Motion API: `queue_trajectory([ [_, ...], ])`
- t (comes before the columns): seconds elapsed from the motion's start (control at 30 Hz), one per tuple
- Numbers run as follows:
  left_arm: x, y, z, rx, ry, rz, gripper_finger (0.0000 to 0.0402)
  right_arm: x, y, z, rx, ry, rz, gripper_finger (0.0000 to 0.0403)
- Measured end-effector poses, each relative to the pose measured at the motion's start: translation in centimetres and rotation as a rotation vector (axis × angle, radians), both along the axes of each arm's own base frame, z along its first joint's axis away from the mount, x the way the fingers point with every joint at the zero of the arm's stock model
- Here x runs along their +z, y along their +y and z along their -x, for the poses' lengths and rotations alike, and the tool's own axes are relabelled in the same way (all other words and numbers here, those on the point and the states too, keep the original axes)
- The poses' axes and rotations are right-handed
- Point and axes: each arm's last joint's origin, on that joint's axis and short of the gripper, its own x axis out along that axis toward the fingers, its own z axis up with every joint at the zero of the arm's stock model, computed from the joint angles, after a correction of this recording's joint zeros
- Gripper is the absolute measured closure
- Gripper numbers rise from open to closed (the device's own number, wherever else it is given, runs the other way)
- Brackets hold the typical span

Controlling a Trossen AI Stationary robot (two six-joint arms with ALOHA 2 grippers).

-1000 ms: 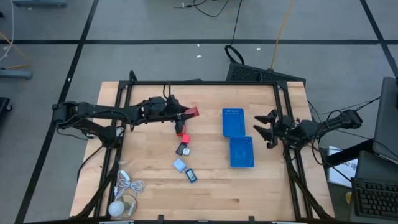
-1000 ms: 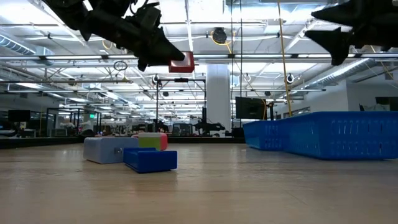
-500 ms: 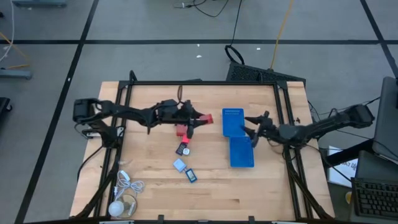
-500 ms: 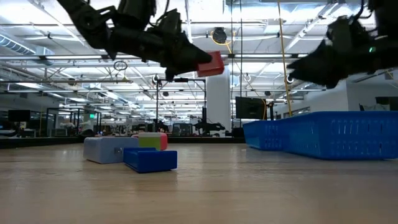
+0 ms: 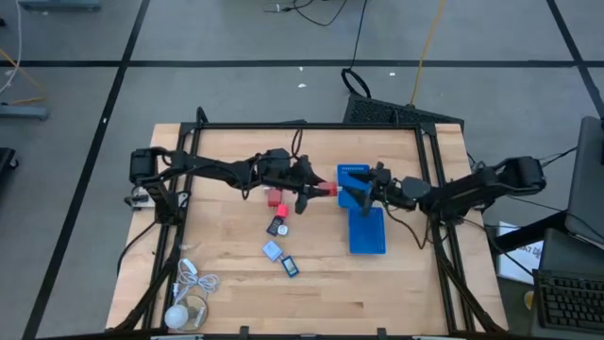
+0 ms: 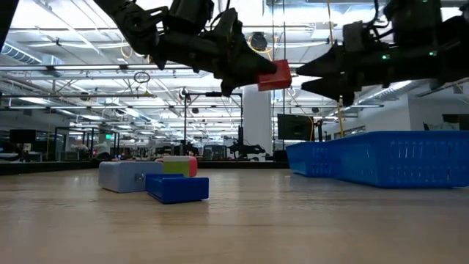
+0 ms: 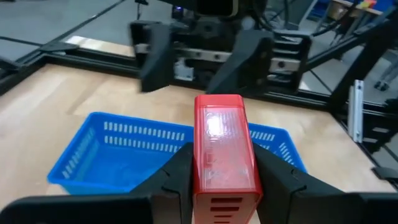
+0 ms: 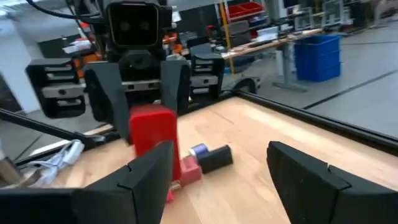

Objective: Pick & Place Office items
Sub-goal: Put the top red charger adapter into the top blue bin

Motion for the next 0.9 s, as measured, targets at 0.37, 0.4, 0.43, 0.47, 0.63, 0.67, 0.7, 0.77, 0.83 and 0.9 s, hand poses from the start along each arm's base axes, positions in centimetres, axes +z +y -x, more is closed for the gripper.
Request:
queue_trajectory([
  [0.37,-0.1,-0.9,0.0,-0.054,0.014,0.004,0.0284,0.5,-0.6,-3.7,0.125,0.027,0.038,0.0125],
  [0.4,-0.1,-0.9,0.0,-0.058,0.015,0.001,0.0284,0.5,-0.6,-3.7,0.124,0.030,0.054,0.0125],
  [0.43,-0.1,-1.0,0.0,-0.069,0.018,-0.003,0.0284,0.6,-0.7,-3.7,0.121,0.033,0.066,0.0125],
  [0.47,0.0,-1.0,0.1,-0.076,0.025,-0.003,0.0284,0.7,-0.8,-3.6,0.116,0.032,0.072,0.0124],
  [0.63,-0.2,-1.0,0.2,-0.065,0.048,-0.005,0.0284,1.6,-1.5,-2.9,0.148,-0.042,0.014,0.0124],
  [0.67,-0.3,-0.9,0.2,-0.057,0.053,-0.011,0.0284,1.9,-1.5,-2.9,0.192,-0.071,0.008,0.0124],
  [0.7,-0.3,-0.9,0.2,-0.050,0.057,-0.017,0.0284,2.1,-1.5,-3.0,0.236,-0.086,0.002,0.0124],
  [0.77,-0.3,-0.9,0.2,-0.032,0.058,-0.026,0.0284,2.2,-1.5,-3.1,0.301,-0.086,-0.014,0.0124],
  [0.83,-0.2,-0.9,0.2,-0.033,0.049,-0.027,0.0284,2.1,-1.4,-3.4,0.325,-0.053,-0.027,0.0124],
  [0.9,0.0,-0.9,0.1,-0.034,0.028,-0.030,0.0284,1.6,-1.3,-3.8,0.320,0.005,-0.043,0.0124],
])
